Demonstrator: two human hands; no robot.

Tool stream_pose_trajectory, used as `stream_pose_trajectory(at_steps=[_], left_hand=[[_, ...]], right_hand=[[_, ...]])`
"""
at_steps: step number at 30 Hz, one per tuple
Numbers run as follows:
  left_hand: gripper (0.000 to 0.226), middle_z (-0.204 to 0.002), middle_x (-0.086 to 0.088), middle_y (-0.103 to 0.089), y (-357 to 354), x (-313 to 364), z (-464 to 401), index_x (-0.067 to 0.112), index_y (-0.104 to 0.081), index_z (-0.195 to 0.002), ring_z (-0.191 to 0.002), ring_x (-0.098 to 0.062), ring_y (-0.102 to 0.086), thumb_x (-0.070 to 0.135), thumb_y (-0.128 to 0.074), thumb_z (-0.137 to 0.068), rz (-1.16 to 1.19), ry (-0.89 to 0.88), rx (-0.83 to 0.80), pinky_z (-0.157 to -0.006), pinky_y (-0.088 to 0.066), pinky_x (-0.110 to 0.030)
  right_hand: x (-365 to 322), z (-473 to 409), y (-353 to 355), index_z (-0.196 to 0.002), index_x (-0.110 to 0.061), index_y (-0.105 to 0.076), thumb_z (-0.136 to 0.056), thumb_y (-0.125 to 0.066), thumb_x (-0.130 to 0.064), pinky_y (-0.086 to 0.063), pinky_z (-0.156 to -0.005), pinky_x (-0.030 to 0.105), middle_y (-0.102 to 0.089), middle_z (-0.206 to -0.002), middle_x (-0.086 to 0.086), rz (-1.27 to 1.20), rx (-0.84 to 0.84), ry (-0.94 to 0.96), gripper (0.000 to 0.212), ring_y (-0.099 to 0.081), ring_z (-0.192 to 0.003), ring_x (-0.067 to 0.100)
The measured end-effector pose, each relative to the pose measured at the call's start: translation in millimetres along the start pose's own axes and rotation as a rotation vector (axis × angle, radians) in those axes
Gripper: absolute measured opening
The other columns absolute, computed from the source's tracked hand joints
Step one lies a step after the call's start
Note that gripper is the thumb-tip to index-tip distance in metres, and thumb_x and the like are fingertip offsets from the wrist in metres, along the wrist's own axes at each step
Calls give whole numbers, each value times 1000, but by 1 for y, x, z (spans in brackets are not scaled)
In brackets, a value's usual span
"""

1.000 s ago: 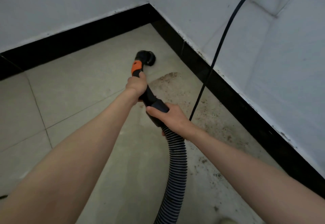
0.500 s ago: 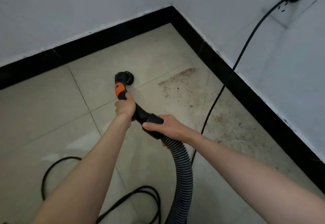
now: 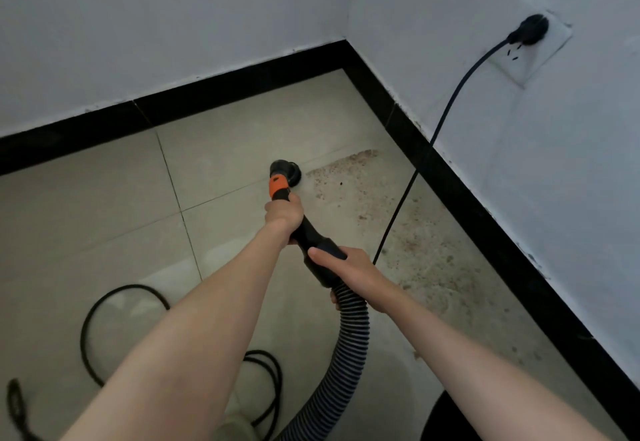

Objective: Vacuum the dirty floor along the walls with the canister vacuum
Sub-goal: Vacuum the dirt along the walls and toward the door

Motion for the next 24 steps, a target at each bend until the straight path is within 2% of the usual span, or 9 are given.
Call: stream_pose_trajectory(at_steps=[3,7,11,17,20,24], left_hand=[[58,-129,-19,-50,-4,-2,3,2,-29,-139,-110,-37,-55,43,-35,-99,-6,0,26,-71,-51,-41],[56,-126,-18,-52,-7,-5,1,3,-34,-136,-108,-35,-56,45,-34,-99,-1,-5,49,-67,-49,-39],[57,-126,-20,-52,-20,-5,-1,2,-34,-136,-108,-36,-56,45,-33,-99,-31,-23,62,-70,-51,-40],[59,-125,-20,-53,-44,4,-12,-1,-35,-135,-107,-35,-56,46,-31,-98,-71,-56,66,-75,-52,-40],[58,-125,-20,-53,-54,8,-14,-1,-35,-135,-108,-36,-56,44,-31,-99,-90,-69,76,-68,-50,-39],[58,-125,-19,-53,-73,20,-15,-1,-35,-135,-107,-35,-57,45,-31,-99,-78,-85,53,-63,-49,-38]], right_hand=[[1,3,9,-88,-10,-57,-83,-71,-50,-52,-52,32,-60,-70,9,-3,-6,19,43,-57,-47,20],[1,6,14,-96,-10,-55,-84,-68,-53,-51,-48,29,-62,-79,9,14,18,53,46,-59,-48,18],[7,8,25,-93,-14,-56,-86,-65,-52,-51,-46,26,-64,-82,7,70,83,91,40,-59,-49,16],[9,-2,48,-87,-17,-57,-84,-63,-53,-53,-48,32,-62,-76,2,138,204,155,37,-59,-45,16],[11,-3,58,-88,-14,-59,-85,-64,-51,-55,-50,36,-61,-71,1,117,197,155,38,-58,-44,15],[9,-7,80,-87,-13,-61,-84,-66,-50,-51,-47,29,-62,-70,3,96,211,167,38,-57,-45,14]])
Point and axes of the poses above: each hand's wrist, its own z-axis away from the middle knuckle, its own y-axis out of the back of the hand, x = y × z, the point moved 9 cm from there along -z, towards the middle knuckle
